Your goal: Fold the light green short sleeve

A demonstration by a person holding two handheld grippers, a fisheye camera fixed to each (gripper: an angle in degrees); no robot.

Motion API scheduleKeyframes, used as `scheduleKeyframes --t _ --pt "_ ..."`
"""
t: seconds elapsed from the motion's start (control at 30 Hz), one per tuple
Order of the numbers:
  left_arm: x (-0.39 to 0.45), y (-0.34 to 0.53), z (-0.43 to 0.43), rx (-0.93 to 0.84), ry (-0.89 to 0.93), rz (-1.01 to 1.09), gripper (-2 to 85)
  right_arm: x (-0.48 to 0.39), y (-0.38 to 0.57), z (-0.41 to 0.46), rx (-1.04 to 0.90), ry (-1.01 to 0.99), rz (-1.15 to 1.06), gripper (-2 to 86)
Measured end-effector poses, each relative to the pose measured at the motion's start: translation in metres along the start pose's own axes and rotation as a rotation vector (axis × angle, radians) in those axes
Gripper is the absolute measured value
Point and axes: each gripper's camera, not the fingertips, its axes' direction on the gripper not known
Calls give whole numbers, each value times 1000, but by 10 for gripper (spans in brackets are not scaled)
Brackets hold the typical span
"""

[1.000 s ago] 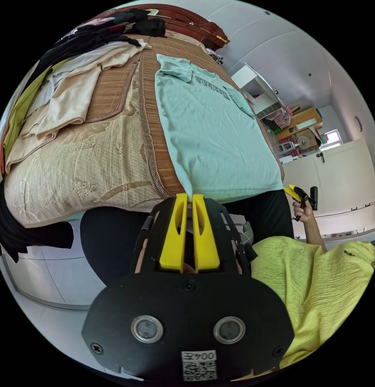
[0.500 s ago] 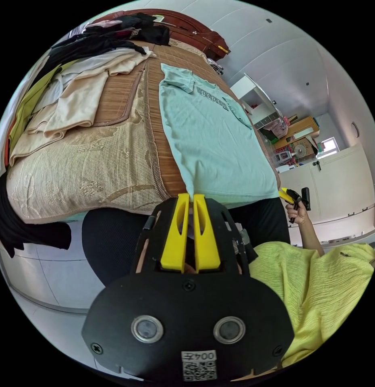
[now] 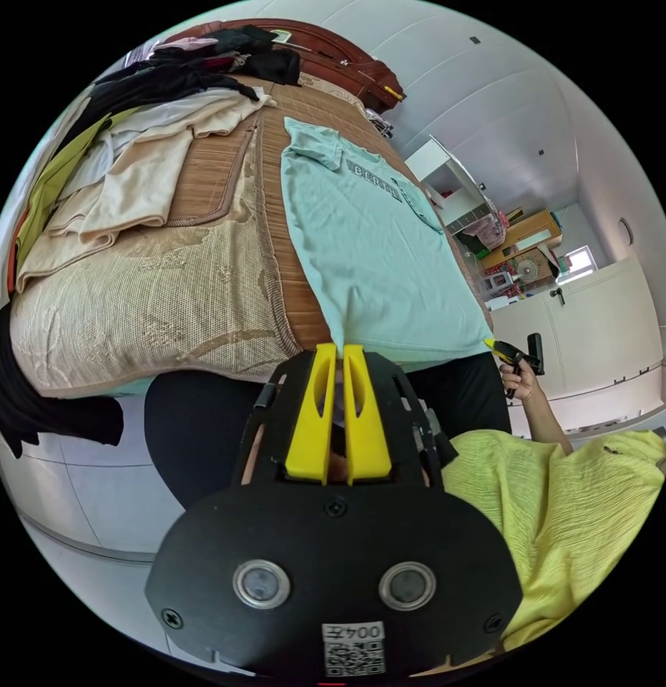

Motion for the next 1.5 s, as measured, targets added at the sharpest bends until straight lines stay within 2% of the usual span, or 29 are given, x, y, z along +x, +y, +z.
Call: scheduleKeyframes --t 0.13,0.5,0.67,0.93,1.1,1.23,1.5 --pt "15 6 -11 36 5 3 11 16 20 -20 150 -165 -6 -5" --pt "82 25 -74 176 -5 80 11 -15 55 -59 245 -192 -226 -7" --pt "118 45 -100 157 -31 155 10 -30 79 -80 239 -166 -319 -7" --pt "153 79 -118 61 -42 268 12 -52 132 -110 87 -79 -595 -8" --pt "148 74 -100 39 -46 227 13 -32 143 -112 103 -119 -553 -8" --pt "150 49 -109 109 -35 185 14 -28 138 -116 148 -140 -535 -7" --pt "150 -50 -144 233 12 169 12 -35 87 -153 291 -234 -467 -5"
